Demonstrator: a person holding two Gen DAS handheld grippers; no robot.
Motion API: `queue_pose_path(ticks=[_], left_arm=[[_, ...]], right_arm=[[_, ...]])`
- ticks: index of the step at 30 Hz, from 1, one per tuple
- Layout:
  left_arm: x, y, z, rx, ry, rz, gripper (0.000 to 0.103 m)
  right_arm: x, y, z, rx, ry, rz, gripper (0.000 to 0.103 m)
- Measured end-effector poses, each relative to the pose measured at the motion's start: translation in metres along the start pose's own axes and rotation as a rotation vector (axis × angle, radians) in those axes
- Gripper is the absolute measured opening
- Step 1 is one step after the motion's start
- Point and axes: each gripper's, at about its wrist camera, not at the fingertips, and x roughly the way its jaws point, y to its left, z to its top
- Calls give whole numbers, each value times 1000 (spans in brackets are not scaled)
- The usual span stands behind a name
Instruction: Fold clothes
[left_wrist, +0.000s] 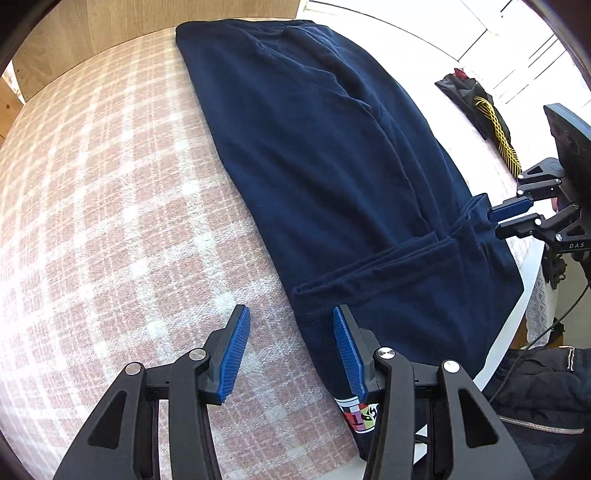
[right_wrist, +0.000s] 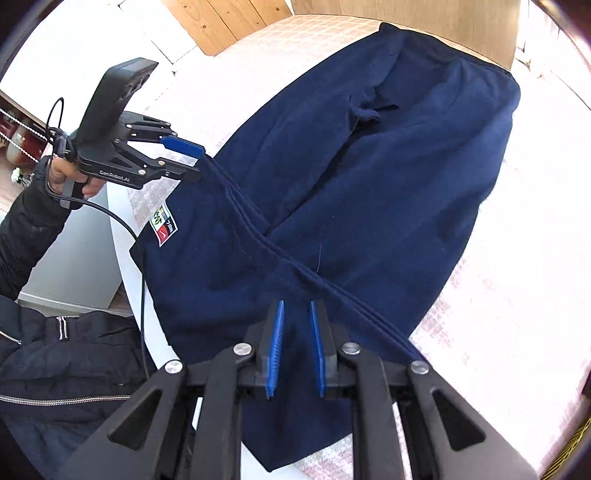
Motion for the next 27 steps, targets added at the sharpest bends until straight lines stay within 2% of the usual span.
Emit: queue_pose_path(ticks=[1, 2, 3, 4, 5, 8, 14, 16, 17, 18, 19, 20, 21, 24, 27], left_arm=[[1, -4, 0, 19, -2, -5, 41], [1, -8, 0, 39, -5, -10, 27], [1, -11, -1, 57, -13, -3, 18], [0, -14, -2, 74, -23, 8, 18], [-3, -14, -3, 77, -33, 8, 10], [-12, -8, -7, 56, -64, -3, 8], [-21, 21, -21, -22, -64, 70, 8], [-31, 31, -28, -58, -83, 65, 9], [-40, 33, -33, -69, -98, 43, 13], [-50, 33, -40, -70, -115, 14, 21], [-59, 30, -48, -64, -125, -10, 26], [-66, 24, -58, -52, -127, -29, 38], [-71, 18, -70, -34, -122, -43, 43], [-66, -10, -103, 10, -59, -79, 43], [-53, -28, -128, 24, 0, -82, 43]], right_arm=[[-19, -15, -29, 14, 0, -2, 30], [-32, -23, -38, 24, 4, -12, 31], [-31, -20, -42, 31, 6, -21, 32], [-27, -15, -45, 37, 8, -29, 32], [-26, -12, -47, 40, 3, -28, 32], [1, -7, -47, 38, -21, -11, 32], [34, 13, -35, -66, -7, -109, 34], [20, 5, -40, 11, -10, -102, 34], [8, 0, -49, 55, -35, -82, 34], [-5, -5, -59, 99, -64, -60, 37], [-17, -10, -70, 144, -94, -38, 45], [-26, -13, -84, 178, -115, -34, 48], [-34, -14, -99, 210, -133, -33, 49], [-41, -11, -145, 262, -157, -63, 49], [-38, -2, -179, 271, -201, -123, 49]])
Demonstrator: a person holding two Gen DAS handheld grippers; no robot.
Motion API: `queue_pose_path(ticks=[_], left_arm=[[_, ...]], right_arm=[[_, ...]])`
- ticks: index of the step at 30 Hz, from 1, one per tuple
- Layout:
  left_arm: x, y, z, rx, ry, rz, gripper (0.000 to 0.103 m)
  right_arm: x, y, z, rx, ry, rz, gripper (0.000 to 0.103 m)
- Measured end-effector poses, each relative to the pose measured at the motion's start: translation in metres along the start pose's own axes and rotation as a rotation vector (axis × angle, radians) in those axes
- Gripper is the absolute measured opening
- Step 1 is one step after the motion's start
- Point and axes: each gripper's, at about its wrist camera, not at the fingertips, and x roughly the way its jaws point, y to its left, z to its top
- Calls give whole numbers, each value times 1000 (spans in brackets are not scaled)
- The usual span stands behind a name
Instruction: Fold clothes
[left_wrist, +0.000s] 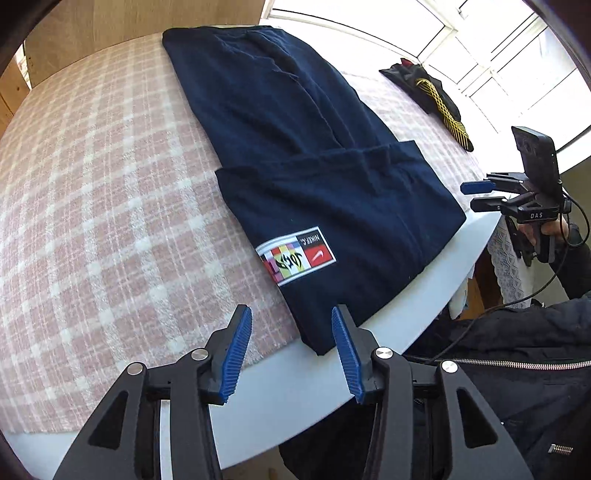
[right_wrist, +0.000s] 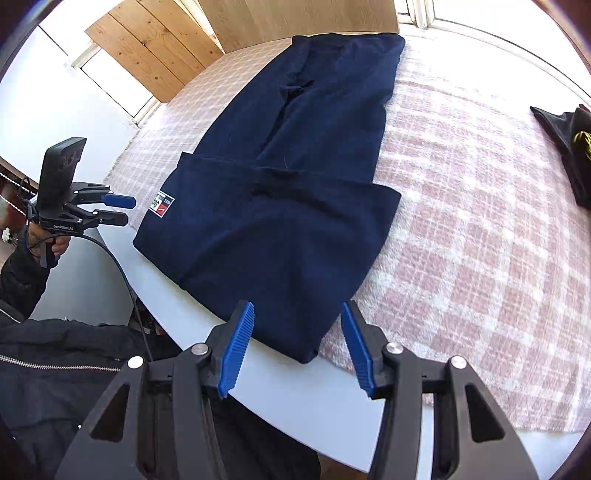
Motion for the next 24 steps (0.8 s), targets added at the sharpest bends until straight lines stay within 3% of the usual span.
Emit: queue_pose_path(ticks=[3, 7, 10, 17, 19, 24], left_arm=[[22, -26, -5, -14, 17, -20, 43], [35, -46, -10, -2, 2, -4, 43], [42, -53, -11, 8, 6, -5, 43], [49, -64, -5, 22, -20, 19, 41], [51, -70, -1, 42, -30, 16, 41], [55, -73, 2, 74, -31, 14, 12]], right_arm=[[4, -1, -19, 24, -21, -58, 49], [17, 0, -26, 95, 22, -134, 49], [22, 6, -28, 72, 30, -184, 49], [18, -1, -30, 67, 16, -85, 47], [19, -6, -33, 72, 32, -61, 34], [22, -8, -32, 50, 42, -60, 31]])
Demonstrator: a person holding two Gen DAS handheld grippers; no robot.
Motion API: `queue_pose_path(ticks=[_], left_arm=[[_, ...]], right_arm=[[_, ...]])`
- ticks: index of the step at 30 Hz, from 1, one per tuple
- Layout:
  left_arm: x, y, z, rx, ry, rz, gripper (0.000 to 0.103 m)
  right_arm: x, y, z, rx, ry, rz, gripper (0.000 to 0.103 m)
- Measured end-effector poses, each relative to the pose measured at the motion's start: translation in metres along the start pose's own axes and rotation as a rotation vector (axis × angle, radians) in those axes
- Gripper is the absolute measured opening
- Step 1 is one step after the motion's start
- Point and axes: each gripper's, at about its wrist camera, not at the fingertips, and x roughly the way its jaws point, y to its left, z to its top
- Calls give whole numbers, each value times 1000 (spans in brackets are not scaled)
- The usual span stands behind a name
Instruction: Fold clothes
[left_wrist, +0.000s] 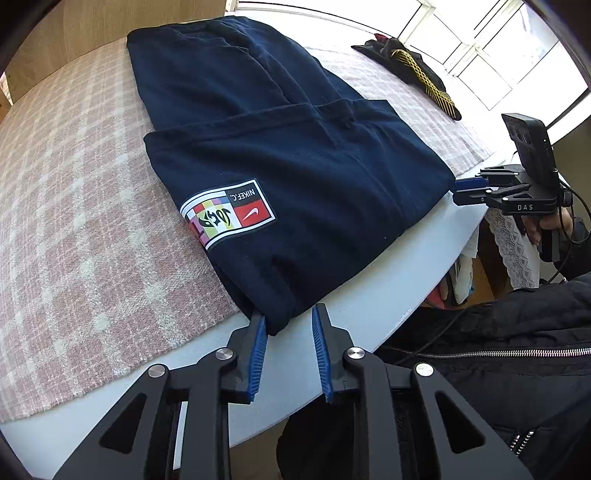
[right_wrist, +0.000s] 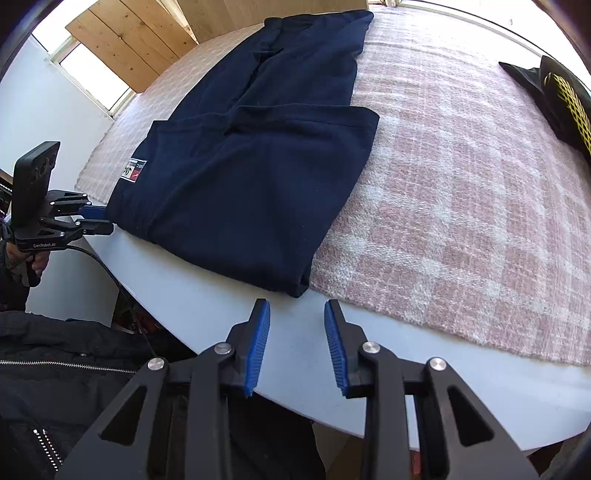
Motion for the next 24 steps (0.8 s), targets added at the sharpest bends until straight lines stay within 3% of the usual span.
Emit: queue_pose_path(ticks=[7, 9, 10, 15, 19, 24], left_arm=[[-13, 10, 3, -2, -14, -15, 8], [-15, 13, 2, -9, -13, -16, 7], [-15, 13, 1, -10, -13, -18, 7], [-29, 23, -1, -46, -49, -43, 5], [-43, 33, 0, -84, -80, -70, 5], [-13, 34, -12, -93, 23, -45, 5]], right_arm=[[2, 12, 12, -84, -34, 1, 30], [5, 13, 15, -97, -22, 9, 11], [6, 14, 16, -107, -23, 6, 7], [-7, 9, 19, -108, -10, 40, 5], [-37, 4, 28, -99, -74, 62, 5], [-1, 5, 21, -129, 64, 9, 6]])
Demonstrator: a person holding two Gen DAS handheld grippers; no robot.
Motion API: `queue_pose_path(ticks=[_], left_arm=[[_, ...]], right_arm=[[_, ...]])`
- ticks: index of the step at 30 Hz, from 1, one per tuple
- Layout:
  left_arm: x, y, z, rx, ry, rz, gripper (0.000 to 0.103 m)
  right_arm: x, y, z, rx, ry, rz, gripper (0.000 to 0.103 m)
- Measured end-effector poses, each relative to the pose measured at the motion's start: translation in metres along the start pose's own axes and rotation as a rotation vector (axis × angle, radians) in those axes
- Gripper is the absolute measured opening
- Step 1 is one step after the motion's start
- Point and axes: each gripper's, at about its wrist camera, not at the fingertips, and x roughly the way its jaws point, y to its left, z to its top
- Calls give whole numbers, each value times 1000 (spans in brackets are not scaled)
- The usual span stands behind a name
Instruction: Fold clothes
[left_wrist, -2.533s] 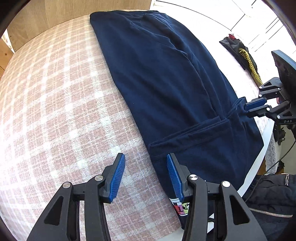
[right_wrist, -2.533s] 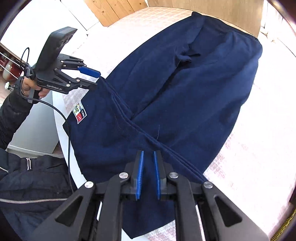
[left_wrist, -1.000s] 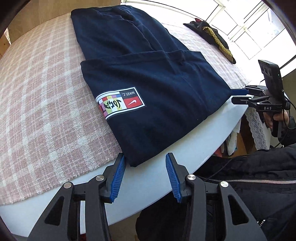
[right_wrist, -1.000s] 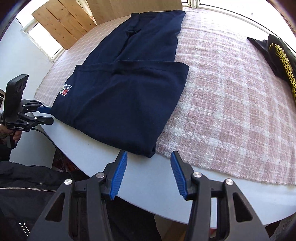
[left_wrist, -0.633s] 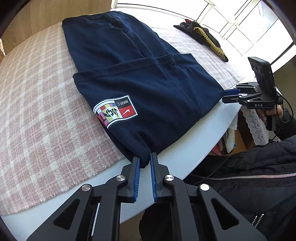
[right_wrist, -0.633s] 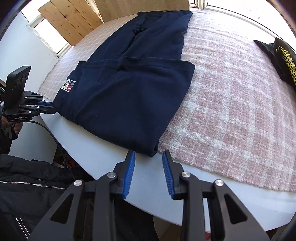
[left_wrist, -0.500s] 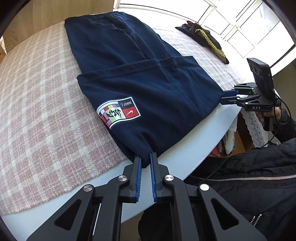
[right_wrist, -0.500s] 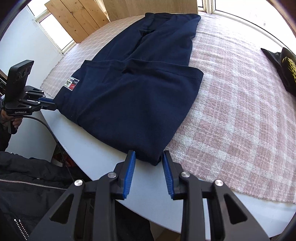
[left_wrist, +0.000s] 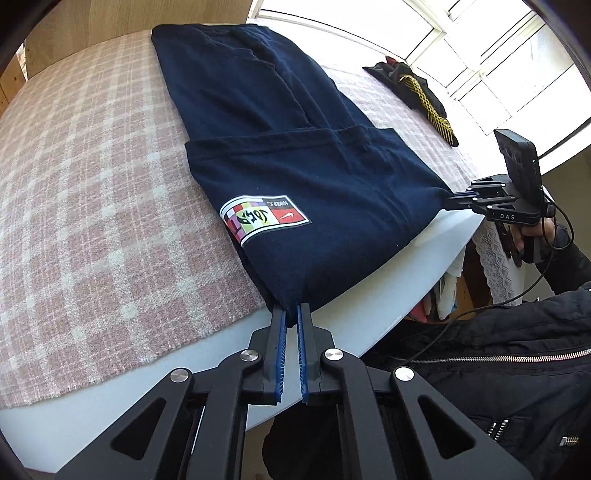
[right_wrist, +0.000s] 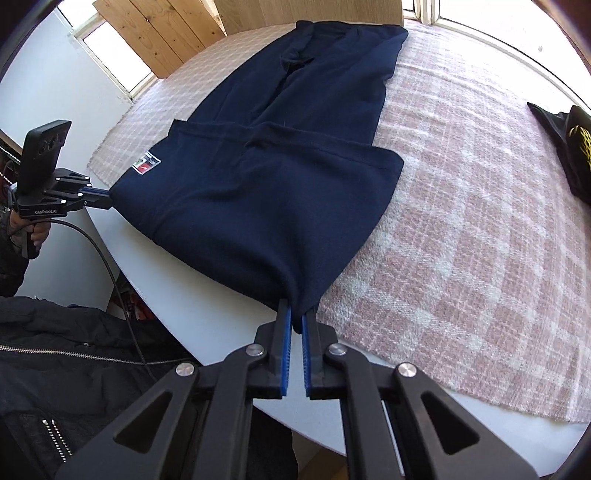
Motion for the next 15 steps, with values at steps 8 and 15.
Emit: queue_pose_path(ticks=[8, 15], left_arm=[[-24, -14, -13, 81, -40, 158, 25], [-18, -75, -10, 452, -68, 240, 30]], right_arm=[[-30, 8, -5, -30, -60, -159, 38], [-37, 51, -2, -315, -104, -234, 45]])
